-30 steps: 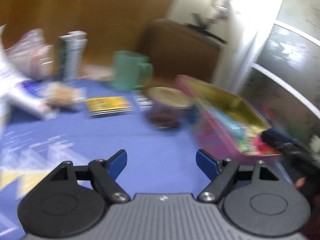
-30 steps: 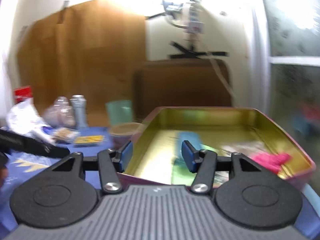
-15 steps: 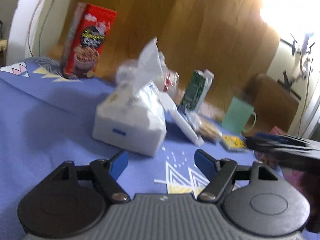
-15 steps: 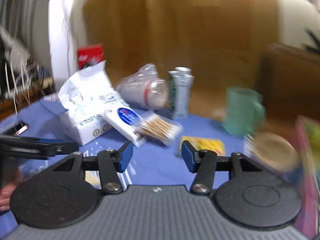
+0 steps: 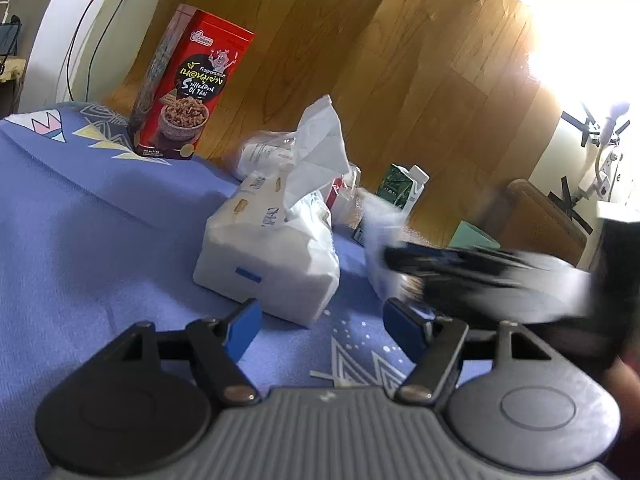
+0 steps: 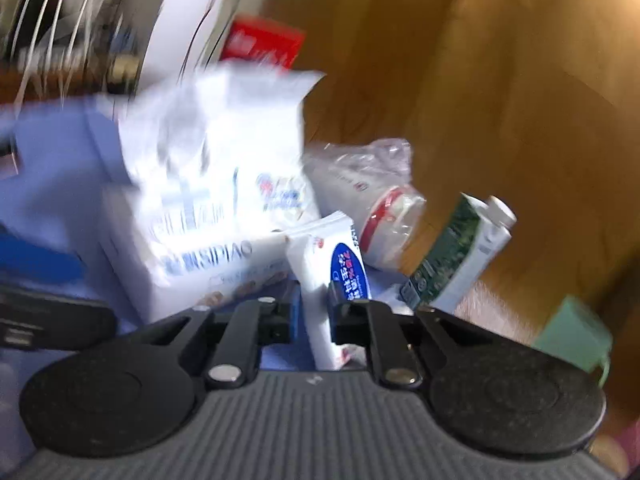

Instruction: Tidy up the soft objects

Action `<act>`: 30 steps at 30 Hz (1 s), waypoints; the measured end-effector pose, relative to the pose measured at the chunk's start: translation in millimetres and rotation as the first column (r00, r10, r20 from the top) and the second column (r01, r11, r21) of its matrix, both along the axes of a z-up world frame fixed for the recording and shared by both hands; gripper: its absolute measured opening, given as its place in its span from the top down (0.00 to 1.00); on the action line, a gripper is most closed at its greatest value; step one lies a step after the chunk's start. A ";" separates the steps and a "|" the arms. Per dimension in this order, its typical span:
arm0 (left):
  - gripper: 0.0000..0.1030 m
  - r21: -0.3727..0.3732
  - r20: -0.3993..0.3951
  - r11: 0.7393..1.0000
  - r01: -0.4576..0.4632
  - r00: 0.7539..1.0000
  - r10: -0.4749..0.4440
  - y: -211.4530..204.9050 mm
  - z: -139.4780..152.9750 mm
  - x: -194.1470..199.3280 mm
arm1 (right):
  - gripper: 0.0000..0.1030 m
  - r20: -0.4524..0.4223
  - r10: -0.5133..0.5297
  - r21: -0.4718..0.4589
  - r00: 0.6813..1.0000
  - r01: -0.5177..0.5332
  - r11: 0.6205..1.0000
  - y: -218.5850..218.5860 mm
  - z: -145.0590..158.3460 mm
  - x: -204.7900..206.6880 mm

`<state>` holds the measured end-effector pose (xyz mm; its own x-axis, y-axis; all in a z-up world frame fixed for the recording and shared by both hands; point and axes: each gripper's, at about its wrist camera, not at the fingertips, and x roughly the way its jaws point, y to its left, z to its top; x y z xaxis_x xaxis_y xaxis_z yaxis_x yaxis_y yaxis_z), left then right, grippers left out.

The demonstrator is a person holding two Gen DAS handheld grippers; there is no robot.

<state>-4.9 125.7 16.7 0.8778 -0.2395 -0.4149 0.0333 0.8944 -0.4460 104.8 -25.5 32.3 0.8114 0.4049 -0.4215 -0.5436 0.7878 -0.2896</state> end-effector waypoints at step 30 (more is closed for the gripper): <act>0.44 -0.065 -0.224 0.846 0.529 0.818 -0.529 -173.6 1.0 -29.7 | 0.37 -0.246 -0.140 0.244 0.959 0.201 0.949 -174.5 -41.4 -204.9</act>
<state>-34.5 -47.9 17.6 0.4984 -0.6401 -0.5848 0.4007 0.7682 -0.4993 -100.1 -200.0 -9.1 0.7755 0.3896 -0.4968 -0.4204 0.9057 0.0541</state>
